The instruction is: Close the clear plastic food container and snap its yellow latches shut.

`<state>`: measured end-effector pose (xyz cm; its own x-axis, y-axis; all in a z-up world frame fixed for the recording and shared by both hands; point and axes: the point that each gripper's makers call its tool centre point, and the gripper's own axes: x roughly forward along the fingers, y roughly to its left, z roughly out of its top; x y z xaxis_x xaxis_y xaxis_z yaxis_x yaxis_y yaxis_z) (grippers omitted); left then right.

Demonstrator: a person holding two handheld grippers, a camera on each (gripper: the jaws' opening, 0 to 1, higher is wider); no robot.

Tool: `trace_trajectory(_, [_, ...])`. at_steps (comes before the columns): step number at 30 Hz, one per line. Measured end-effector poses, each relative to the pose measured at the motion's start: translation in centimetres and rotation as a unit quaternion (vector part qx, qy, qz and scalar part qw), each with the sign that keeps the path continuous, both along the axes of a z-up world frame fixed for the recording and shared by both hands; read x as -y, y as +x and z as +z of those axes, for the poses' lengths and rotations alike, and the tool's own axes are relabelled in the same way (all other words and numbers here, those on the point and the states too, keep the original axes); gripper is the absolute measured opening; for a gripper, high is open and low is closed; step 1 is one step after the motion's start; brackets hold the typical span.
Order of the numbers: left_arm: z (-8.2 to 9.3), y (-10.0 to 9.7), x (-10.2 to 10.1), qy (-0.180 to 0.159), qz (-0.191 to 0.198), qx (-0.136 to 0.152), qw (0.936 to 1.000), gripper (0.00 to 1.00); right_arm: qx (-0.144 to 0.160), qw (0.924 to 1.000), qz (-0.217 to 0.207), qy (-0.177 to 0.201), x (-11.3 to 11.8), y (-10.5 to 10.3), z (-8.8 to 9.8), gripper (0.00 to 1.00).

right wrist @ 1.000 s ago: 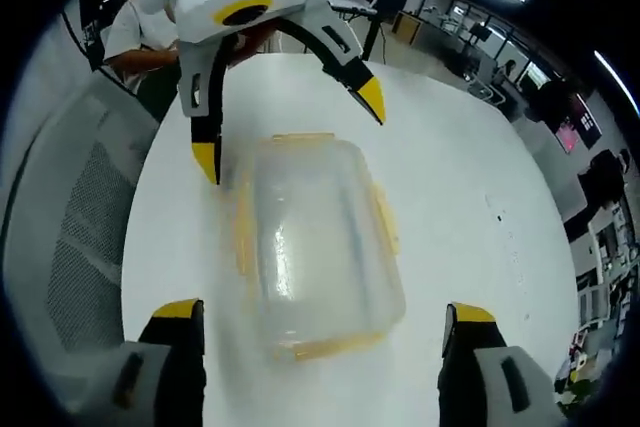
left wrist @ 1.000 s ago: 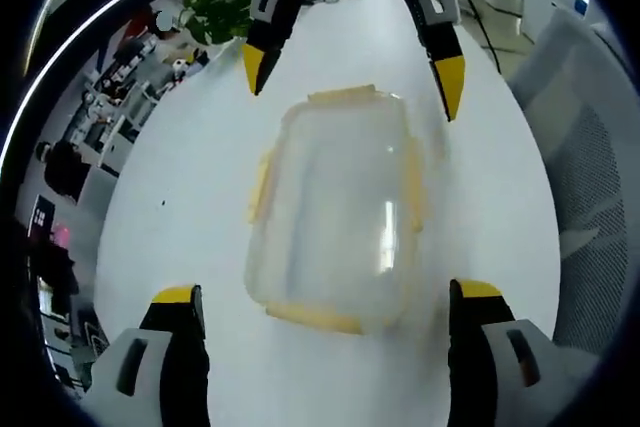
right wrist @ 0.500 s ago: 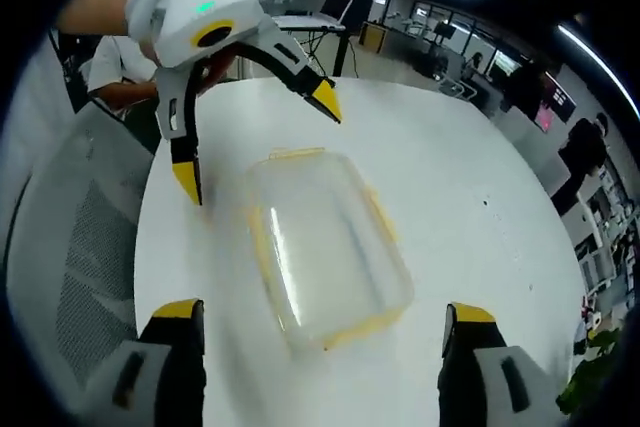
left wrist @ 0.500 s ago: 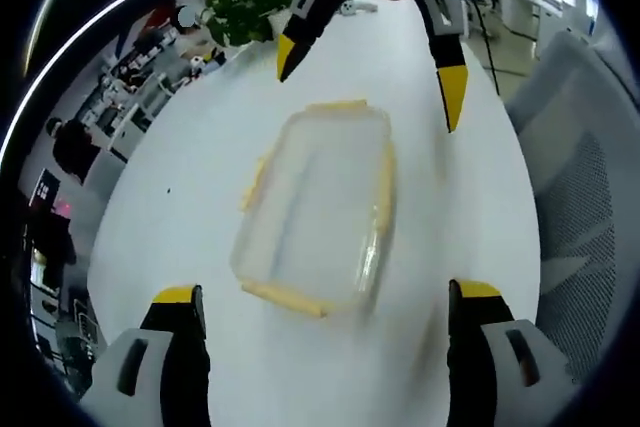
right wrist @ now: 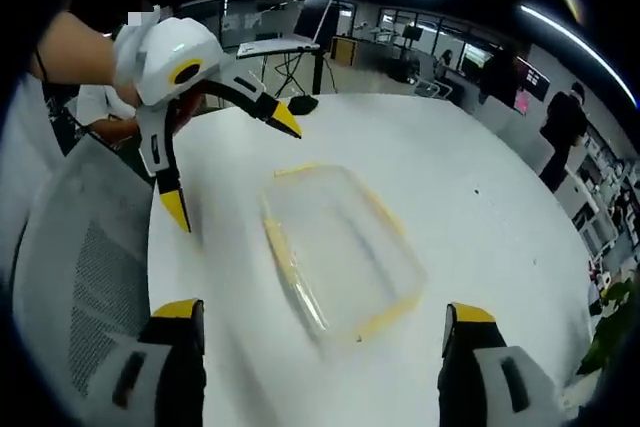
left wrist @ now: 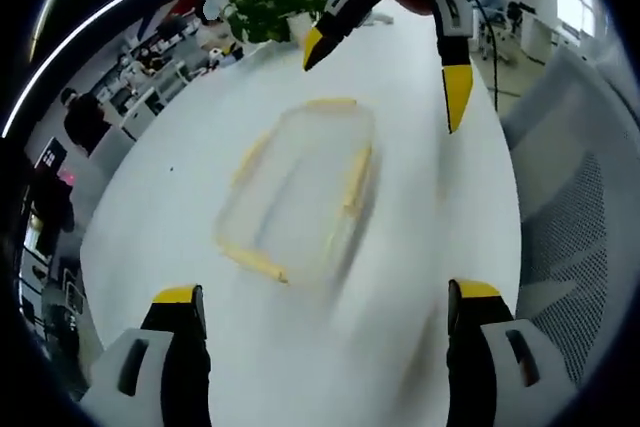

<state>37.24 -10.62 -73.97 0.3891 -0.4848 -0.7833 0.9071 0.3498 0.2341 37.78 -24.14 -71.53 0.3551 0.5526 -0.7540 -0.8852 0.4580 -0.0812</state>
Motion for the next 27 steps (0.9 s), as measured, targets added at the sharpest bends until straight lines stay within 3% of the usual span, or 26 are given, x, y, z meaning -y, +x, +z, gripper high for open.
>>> trace_trajectory(12, [0.0, -1.5, -0.9, -0.034, 0.038, -0.008, 0.9987, 0.98, -0.003, 0.9989, -0.032, 0.035, -0.6, -2.0, -0.4, 0.98])
trace_trajectory(27, [-0.2, -4.1, -2.7, -0.069, 0.070, -0.007, 0.9951, 0.98, 0.033, 0.9912, -0.092, 0.089, -0.2, -4.3, 0.1, 0.98])
